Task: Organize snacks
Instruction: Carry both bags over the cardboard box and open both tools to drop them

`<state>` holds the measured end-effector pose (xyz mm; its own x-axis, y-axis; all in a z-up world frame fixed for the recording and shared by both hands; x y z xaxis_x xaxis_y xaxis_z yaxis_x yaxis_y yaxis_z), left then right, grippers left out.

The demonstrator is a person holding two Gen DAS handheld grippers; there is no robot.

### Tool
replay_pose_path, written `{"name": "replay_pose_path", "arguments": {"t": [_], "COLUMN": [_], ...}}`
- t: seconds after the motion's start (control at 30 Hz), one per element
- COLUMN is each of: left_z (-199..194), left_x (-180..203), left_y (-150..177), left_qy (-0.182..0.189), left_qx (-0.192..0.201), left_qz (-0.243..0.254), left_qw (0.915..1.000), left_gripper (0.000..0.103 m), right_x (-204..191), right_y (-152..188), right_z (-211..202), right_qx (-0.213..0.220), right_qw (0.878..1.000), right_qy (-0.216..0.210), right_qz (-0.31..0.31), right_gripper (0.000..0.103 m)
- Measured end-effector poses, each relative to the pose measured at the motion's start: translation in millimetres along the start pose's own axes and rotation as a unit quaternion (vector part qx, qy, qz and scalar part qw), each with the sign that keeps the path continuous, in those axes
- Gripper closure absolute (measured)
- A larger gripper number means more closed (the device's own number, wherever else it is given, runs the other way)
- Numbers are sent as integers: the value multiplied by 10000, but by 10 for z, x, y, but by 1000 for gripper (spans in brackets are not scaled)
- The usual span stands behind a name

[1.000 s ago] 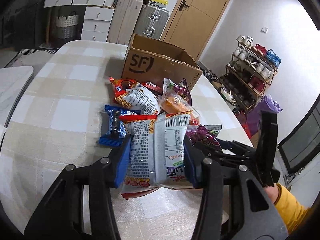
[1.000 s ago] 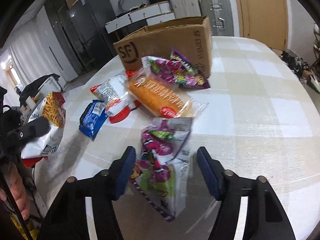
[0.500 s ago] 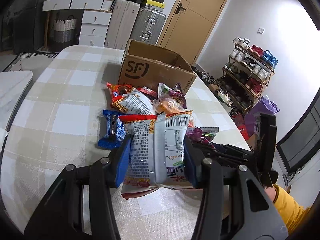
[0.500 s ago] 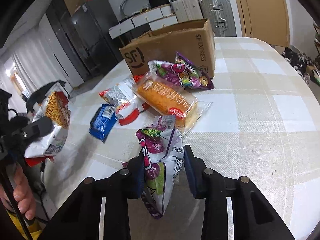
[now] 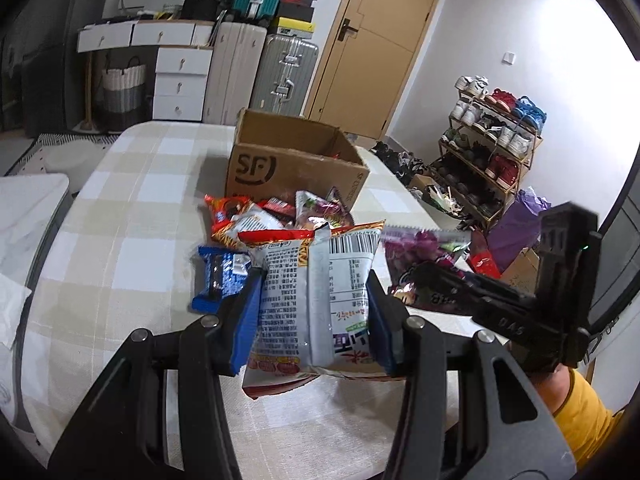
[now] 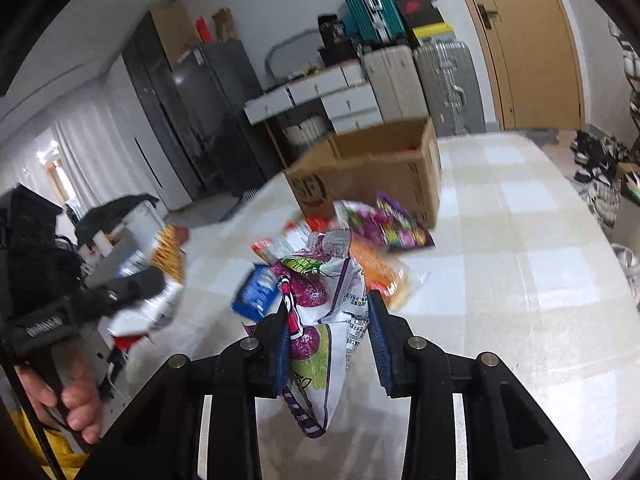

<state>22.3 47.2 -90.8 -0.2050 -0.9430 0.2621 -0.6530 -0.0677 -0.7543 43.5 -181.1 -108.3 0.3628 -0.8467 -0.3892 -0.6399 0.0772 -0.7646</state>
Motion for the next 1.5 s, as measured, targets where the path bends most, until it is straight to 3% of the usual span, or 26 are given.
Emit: {"name": "replay_pose_path", "arguments": {"t": [0.3, 0.73, 1.13, 1.5], "left_z": [-351, -800, -929, -915], "left_x": [102, 307, 182, 26], "left_y": [-173, -287, -489, -1014], "left_qy": [-65, -127, -316, -305], "left_qx": [299, 587, 930, 1169], "left_qz": [68, 160, 51, 36], "left_qw": [9995, 9981, 9952, 9927], "left_gripper": [58, 58, 58, 58], "right_x": [-276, -392, -470, -479], "right_y": [-306, -328, -686, -1183], "right_z": [-460, -755, -820, -729], "right_qx": [503, 816, 1118, 1210], "right_qw": [9975, 9947, 9907, 9884], "right_qy": [-499, -626, -739, -850], "right_qz": [-74, -70, -226, -341], "right_gripper": [69, 69, 69, 69]}}
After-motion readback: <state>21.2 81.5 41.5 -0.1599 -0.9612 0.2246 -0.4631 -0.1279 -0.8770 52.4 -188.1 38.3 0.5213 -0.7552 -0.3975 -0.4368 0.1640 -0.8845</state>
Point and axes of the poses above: each gripper's, at about its wrist camera, not at the fingertips, and z roughly the way its jaws point, x to its right, y to its underside, the point moved 1 cm from there along z, roughly the way its jaws point, and after that the axes turned 4 degrees about -y, right-handed, at the moved point
